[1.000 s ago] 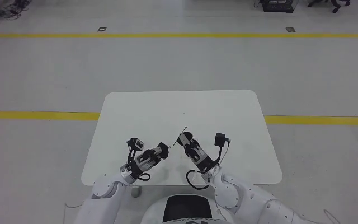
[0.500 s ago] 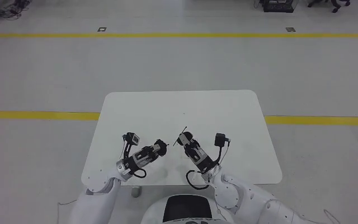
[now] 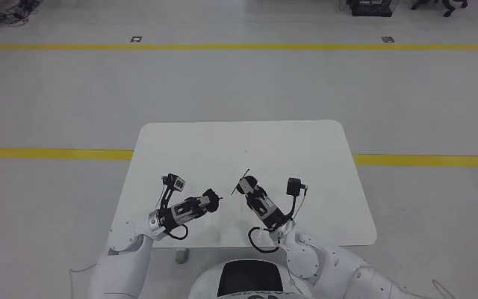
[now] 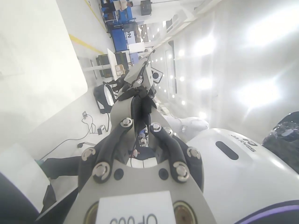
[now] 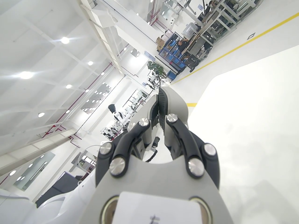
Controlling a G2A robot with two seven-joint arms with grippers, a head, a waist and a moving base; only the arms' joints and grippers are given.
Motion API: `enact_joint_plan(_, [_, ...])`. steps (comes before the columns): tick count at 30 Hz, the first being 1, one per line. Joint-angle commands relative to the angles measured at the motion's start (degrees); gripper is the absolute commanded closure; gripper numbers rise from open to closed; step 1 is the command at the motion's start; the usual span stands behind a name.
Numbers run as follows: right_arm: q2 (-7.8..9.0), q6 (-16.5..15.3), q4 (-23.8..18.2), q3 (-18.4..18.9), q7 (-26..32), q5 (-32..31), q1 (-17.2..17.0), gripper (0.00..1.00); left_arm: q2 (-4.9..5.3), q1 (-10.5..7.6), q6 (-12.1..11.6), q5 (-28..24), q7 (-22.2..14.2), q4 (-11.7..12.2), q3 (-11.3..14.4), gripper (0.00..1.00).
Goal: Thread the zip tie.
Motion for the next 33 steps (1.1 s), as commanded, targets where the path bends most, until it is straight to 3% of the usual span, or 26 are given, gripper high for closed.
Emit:
enact_joint_plan(1, [0.0,0.0,0.0,0.0,0.0,0.0,0.0,1.0,0.0,0.0,0.0,0.0,0.0,0.0,0.0,1.0])
enact_joint_plan(4, [0.0,0.0,0.0,0.0,0.0,0.0,0.0,1.0,0.09,-0.51,0.0,1.5,2.3,0.0,0.4,1.0])
enact_joint_plan(9, [0.0,0.0,0.0,0.0,0.0,0.0,0.0,1.0,0.17,-1.47,0.0,3.0,0.9,-0.7,-0.5,1.0])
enact_joint_plan(18, [0.0,0.0,0.0,0.0,0.0,0.0,0.0,1.0,-1.18,-1.92,0.0,7.8,-0.5,-0.4,-2.1,1.0])
enact_joint_plan(25, [-0.07,0.2,-0.2,0.2,0.5,-0.2,-0.1,1.0,-1.52,-1.9,0.0,7.3,-0.8,0.0,-2.0,1.0])
enact_joint_plan(33, [-1.34,0.0,-0.5,2.2,1.7,0.3,-0.9,1.0,-1.52,-1.9,0.0,7.3,-0.8,0.0,-2.0,1.0])
